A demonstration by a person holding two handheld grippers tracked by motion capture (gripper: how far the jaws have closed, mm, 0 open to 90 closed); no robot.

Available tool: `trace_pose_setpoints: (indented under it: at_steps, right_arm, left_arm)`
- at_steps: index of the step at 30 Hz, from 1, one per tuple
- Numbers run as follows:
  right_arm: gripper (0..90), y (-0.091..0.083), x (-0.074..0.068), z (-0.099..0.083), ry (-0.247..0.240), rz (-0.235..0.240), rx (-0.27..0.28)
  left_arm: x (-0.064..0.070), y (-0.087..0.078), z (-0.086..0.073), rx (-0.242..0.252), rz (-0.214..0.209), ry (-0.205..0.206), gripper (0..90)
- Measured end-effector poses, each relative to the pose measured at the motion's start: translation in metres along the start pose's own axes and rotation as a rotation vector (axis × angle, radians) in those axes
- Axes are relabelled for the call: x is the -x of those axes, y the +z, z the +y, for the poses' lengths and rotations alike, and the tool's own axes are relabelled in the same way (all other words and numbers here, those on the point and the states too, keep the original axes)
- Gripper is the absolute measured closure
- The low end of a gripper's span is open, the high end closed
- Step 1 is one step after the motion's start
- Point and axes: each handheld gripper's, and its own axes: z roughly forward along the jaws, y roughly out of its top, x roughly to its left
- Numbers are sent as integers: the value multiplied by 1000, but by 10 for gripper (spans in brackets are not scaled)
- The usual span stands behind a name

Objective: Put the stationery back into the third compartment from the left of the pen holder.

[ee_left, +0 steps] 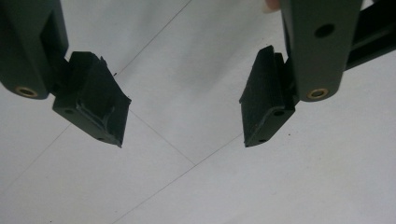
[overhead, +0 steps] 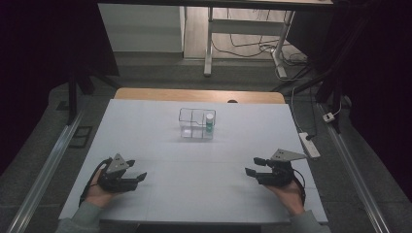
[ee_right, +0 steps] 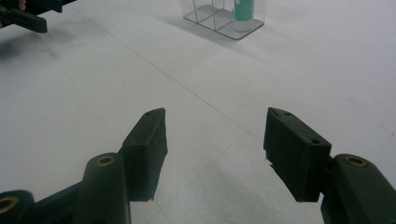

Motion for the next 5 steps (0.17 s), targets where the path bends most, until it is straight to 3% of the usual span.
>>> trace_pose_setpoints:
  at_steps: [5]
  right_arm:
    - [375,0,0,0,-8,-3,-3]
  left_arm:
    - [-2,0,0,6,-4,-13,316]
